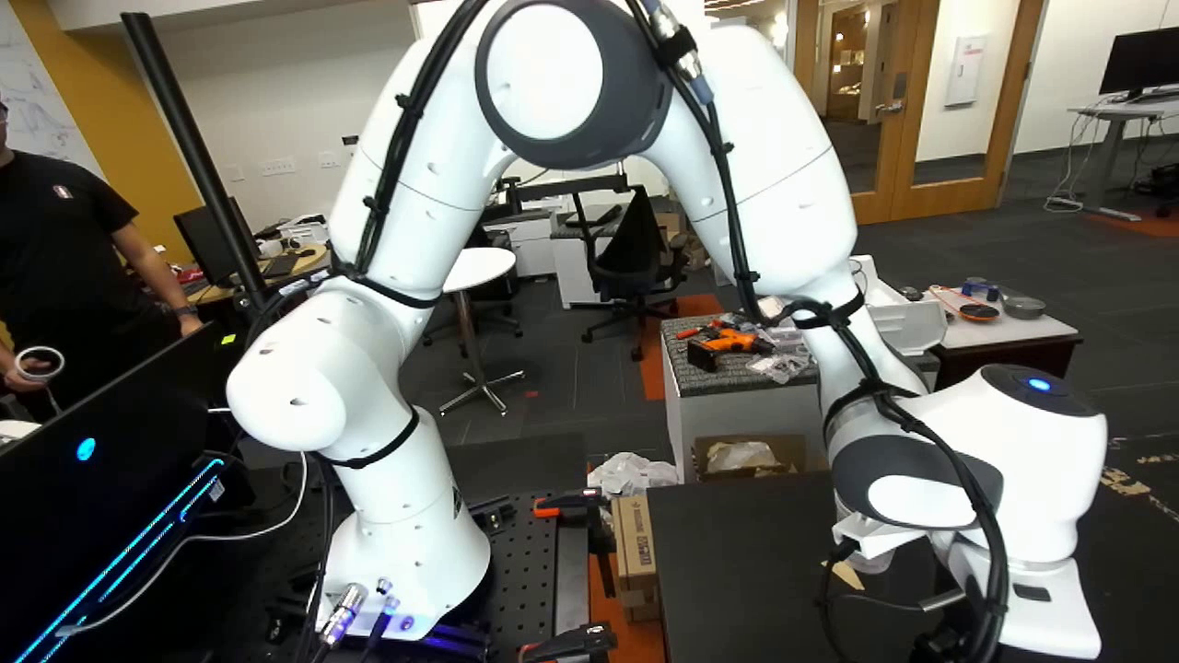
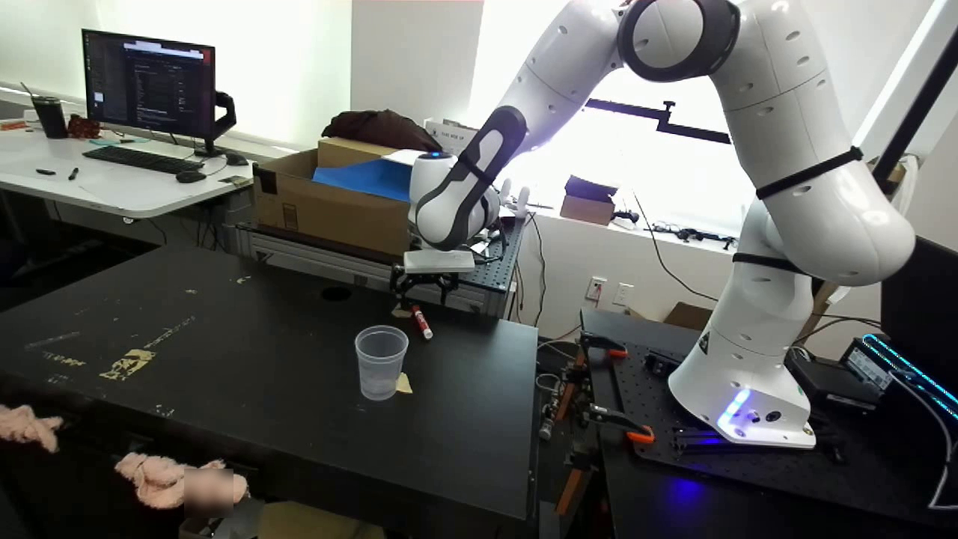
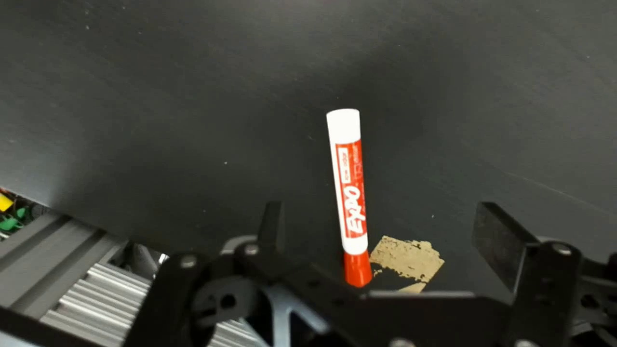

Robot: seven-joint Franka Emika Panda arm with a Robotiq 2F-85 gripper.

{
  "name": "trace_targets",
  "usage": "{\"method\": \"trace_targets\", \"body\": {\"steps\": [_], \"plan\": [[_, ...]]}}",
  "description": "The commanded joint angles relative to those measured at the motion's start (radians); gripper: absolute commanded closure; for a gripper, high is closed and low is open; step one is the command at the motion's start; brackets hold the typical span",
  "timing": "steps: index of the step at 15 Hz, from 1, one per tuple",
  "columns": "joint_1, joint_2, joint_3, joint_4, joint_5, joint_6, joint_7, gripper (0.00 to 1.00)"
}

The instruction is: Put the marker in the cup

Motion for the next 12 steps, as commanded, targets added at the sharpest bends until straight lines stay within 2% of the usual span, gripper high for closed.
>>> {"method": "trace_targets", "body": {"steps": [1,12], "plan": [[-0.024,0.033,0.024,0.017,0.042,0.042,-0.032,0.00],[-0.035,0.087,0.031,0.057,0.076,0.055,-0.040,0.00]]}}
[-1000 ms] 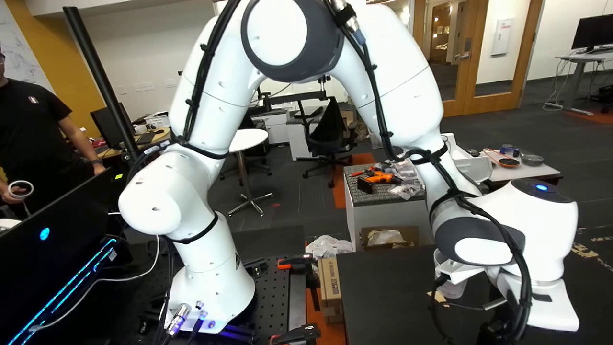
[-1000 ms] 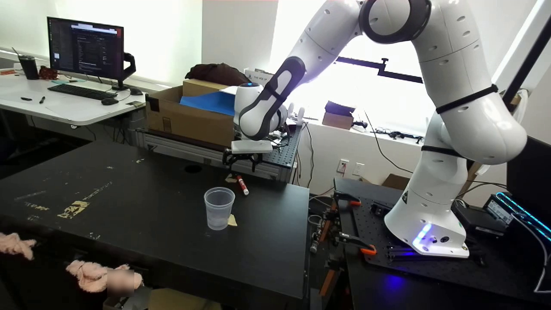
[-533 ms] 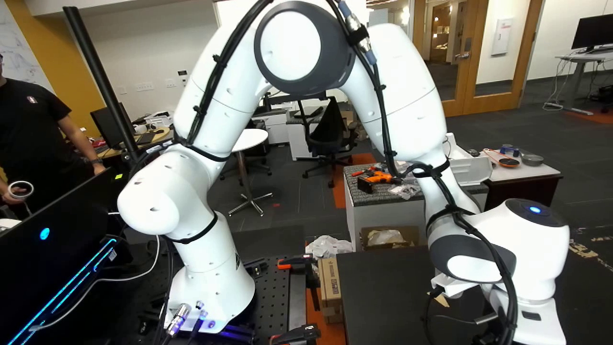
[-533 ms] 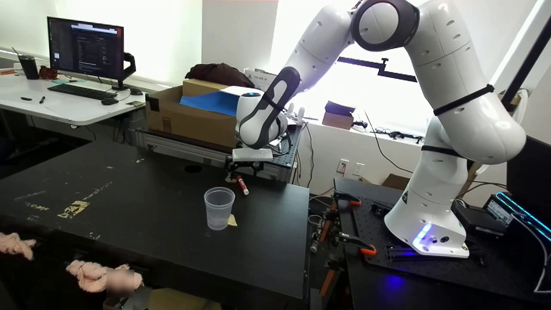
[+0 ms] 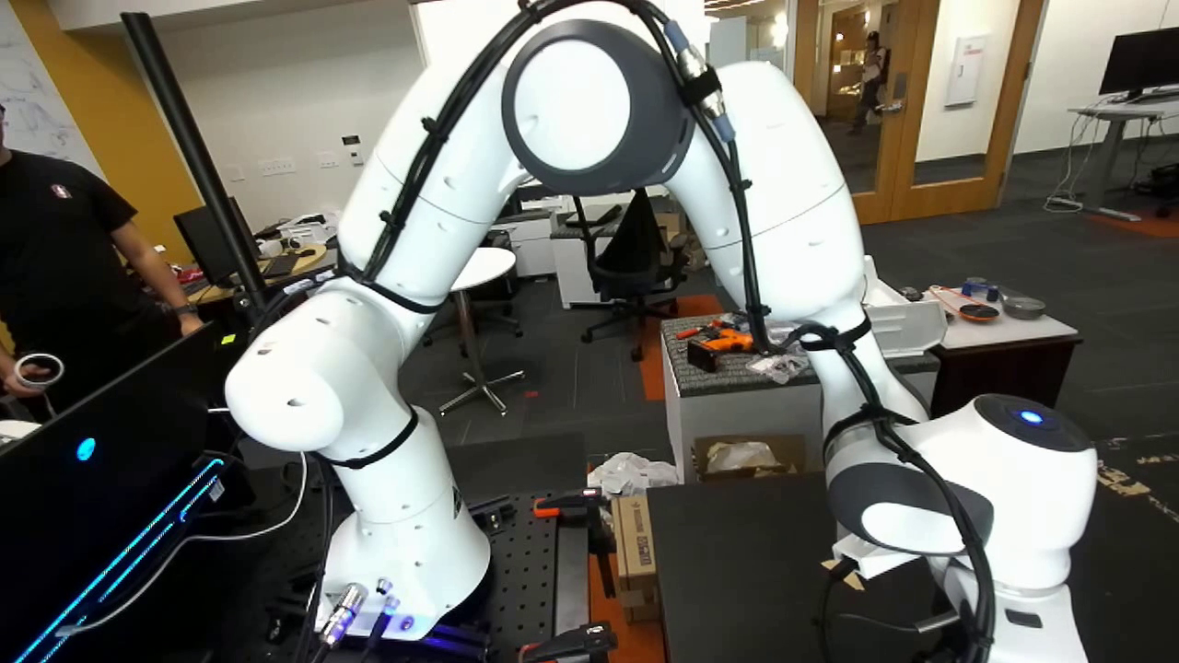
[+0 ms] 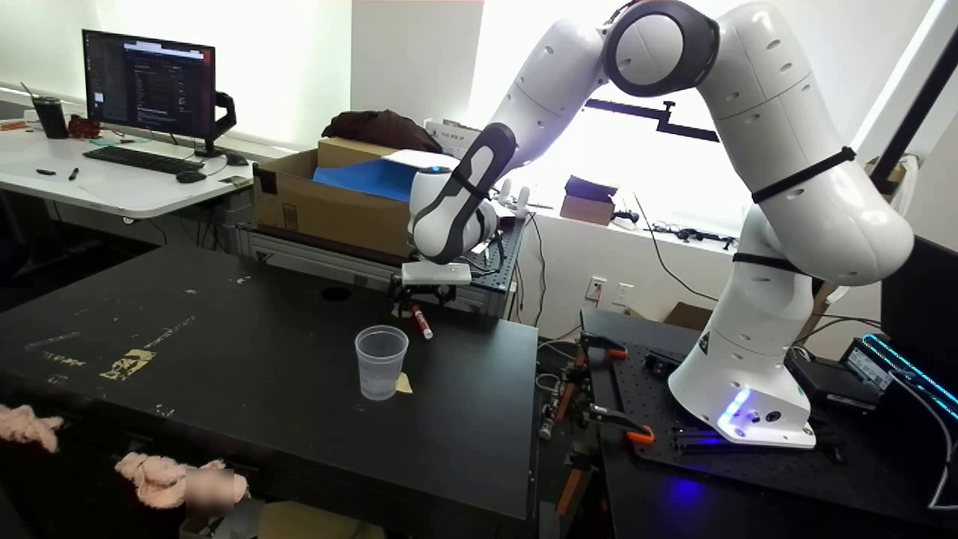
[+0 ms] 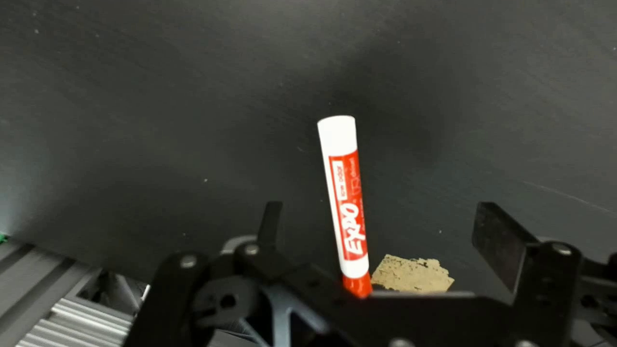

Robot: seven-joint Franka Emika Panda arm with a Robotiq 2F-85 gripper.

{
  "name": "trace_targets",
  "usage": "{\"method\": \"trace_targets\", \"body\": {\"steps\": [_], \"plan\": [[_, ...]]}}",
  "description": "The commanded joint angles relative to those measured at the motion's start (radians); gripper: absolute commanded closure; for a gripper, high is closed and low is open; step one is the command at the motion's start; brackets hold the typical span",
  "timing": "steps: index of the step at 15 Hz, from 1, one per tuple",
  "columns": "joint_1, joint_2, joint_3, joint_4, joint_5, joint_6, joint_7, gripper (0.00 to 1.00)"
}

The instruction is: Put the marker in the cup

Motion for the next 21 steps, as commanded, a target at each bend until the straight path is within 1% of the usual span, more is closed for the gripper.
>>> {"method": "trace_targets", "body": {"steps": [1,21], "plan": [[-0.018,0.027,0.010,0.033,0.030,0.000,-0.026,0.00],[-0.033,0.088,0.015,0.095,0.039,-0.017,-0.028,0.00]]}}
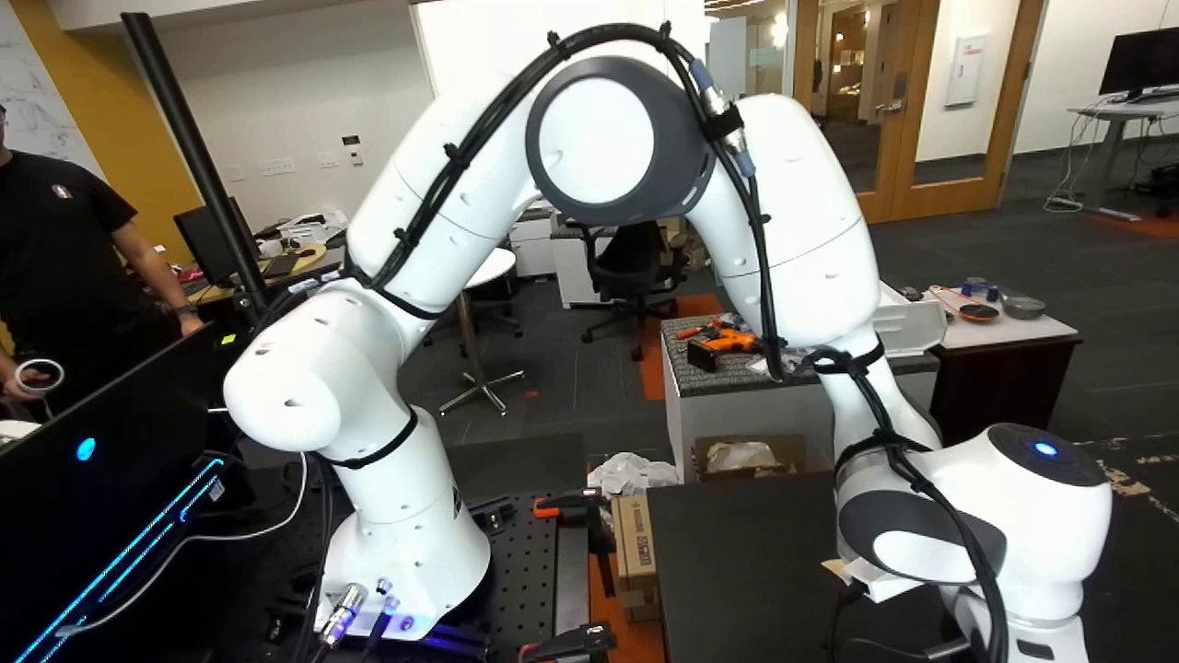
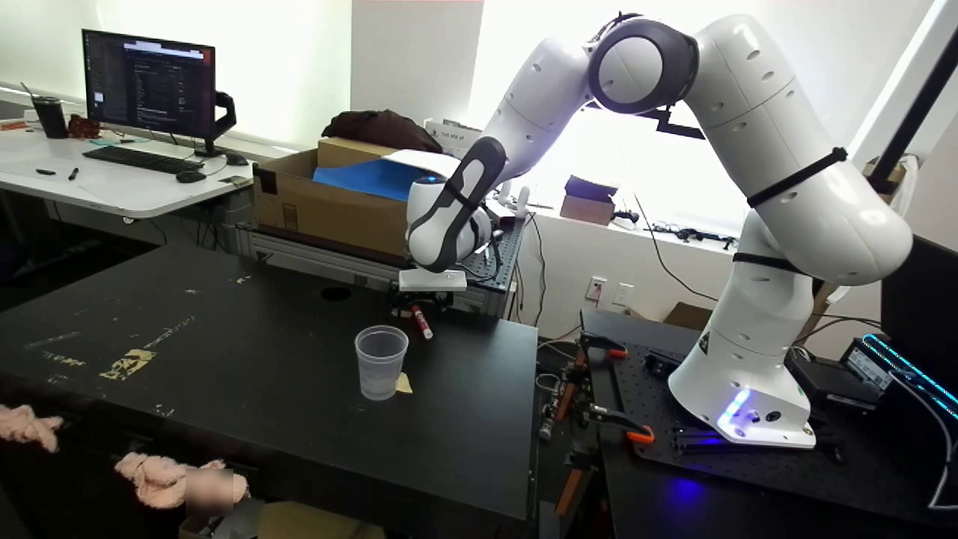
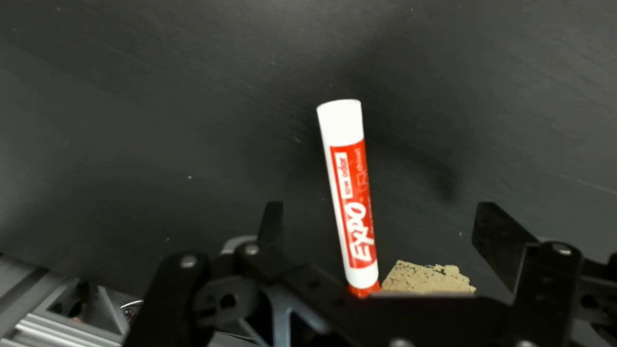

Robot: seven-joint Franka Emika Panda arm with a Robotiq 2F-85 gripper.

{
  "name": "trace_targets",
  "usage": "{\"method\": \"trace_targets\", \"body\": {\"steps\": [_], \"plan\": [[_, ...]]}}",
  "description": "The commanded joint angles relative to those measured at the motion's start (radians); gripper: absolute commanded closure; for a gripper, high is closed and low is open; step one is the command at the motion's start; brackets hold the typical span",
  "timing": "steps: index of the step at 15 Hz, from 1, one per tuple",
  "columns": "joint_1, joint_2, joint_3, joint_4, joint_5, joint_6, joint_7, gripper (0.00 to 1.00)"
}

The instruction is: Put the marker in the cup

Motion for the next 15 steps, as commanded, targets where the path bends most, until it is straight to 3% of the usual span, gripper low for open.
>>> {"method": "trace_targets", "body": {"steps": [1,3,5,7,15], "plan": [[-0.017,0.017,0.015,0.030,0.029,-0.018,-0.028,0.00],[-0.016,0.026,0.016,0.035,0.031,-0.015,-0.027,0.03],[-0.017,0.031,0.016,0.039,0.033,-0.017,-0.027,0.28],[-0.018,0.033,0.016,0.045,0.036,-0.022,-0.027,0.37],[-0.021,0.032,0.011,0.061,0.044,-0.027,-0.025,0.98]]}}
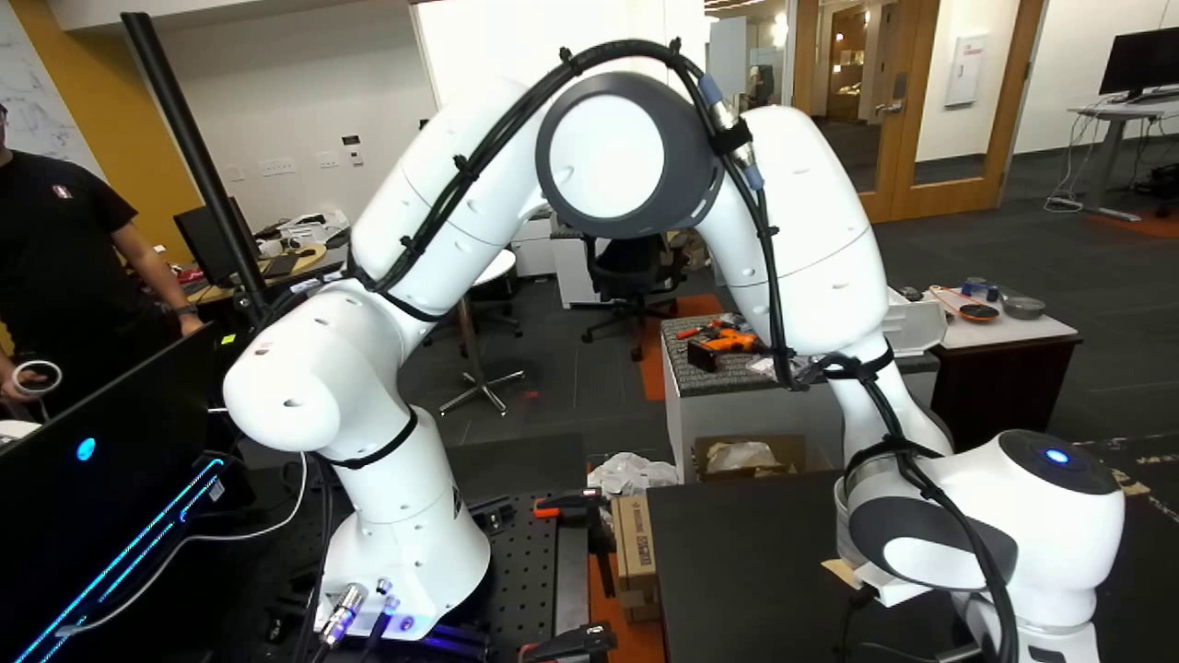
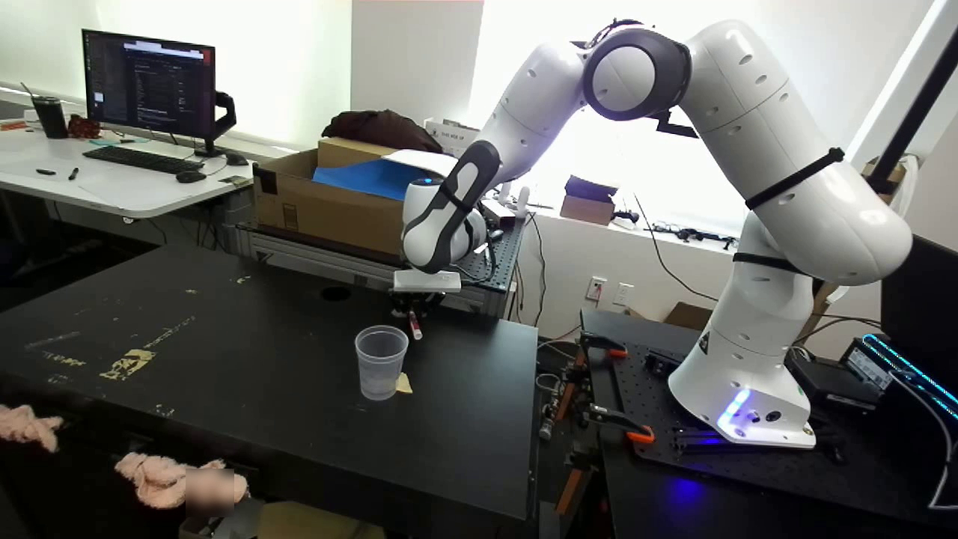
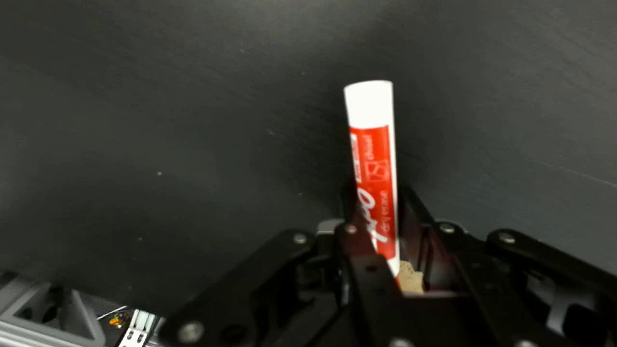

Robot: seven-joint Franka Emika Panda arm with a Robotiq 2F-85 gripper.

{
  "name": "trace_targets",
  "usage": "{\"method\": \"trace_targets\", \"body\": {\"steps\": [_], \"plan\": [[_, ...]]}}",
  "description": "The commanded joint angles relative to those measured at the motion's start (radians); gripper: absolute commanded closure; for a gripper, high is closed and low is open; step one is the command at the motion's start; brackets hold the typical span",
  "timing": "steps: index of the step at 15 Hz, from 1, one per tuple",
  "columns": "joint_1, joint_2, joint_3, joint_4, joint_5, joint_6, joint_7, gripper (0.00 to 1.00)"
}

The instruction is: Put the marker in the cup

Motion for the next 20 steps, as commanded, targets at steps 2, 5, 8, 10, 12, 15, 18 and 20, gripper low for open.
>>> {"method": "trace_targets", "body": {"steps": [2,5,8,10,12,15,18,20], "plan": [[-0.017,-0.004,0.005,0.011,0.023,-0.024,-0.023,0.95],[-0.013,-0.033,-0.002,-0.019,0.025,-0.006,-0.019,0.95],[-0.013,-0.086,-0.005,-0.065,0.036,0.007,-0.018,0.95],[-0.017,-0.128,-0.002,-0.096,0.042,0.011,-0.026,0.95],[-0.017,-0.175,-0.001,-0.134,0.044,0.017,-0.032,0.95],[-0.007,-0.248,-0.011,-0.193,0.035,0.019,-0.028,0.95],[-0.002,-0.324,-0.016,-0.251,0.025,0.014,-0.032,0.95],[0.001,-0.374,-0.018,-0.288,0.015,0.002,-0.039,0.95]]}}
